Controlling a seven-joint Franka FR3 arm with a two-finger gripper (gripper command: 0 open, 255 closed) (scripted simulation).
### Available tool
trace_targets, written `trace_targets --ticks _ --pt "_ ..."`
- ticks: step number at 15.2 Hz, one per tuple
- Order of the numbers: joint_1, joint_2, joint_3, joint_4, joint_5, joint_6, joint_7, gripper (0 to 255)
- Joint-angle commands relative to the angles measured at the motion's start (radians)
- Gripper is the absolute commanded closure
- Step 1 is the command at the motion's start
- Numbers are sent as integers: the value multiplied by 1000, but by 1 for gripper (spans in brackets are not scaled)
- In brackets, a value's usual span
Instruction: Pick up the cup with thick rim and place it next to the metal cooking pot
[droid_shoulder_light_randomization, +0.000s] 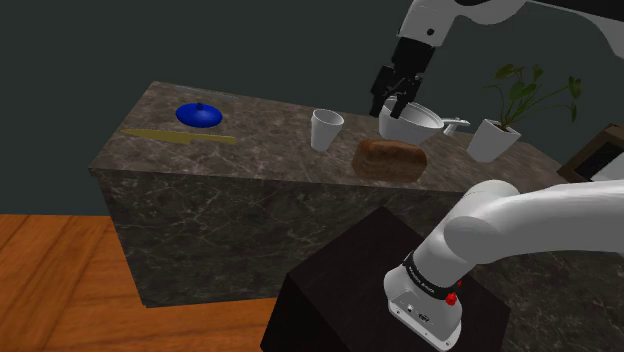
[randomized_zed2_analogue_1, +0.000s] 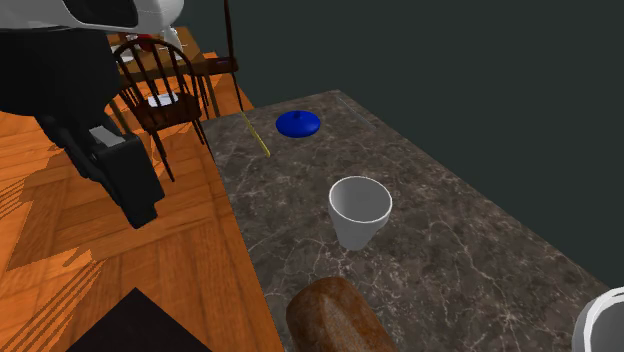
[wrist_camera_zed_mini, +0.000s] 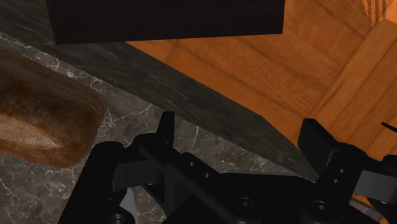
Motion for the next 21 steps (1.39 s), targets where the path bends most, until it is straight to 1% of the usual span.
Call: trace_targets --ticks 1,6,11,16,21 --pt "0 0 0 0 0 0 0 0" --pt "-17 140 -68 23 -45 114 -96 0" --pt "-27 301 -133 79 -67 216 -189 0" --pt "-34 476 -191 169 -63 300 -284 0" --pt "-44 663 -240 290 -32 358 -381 0"
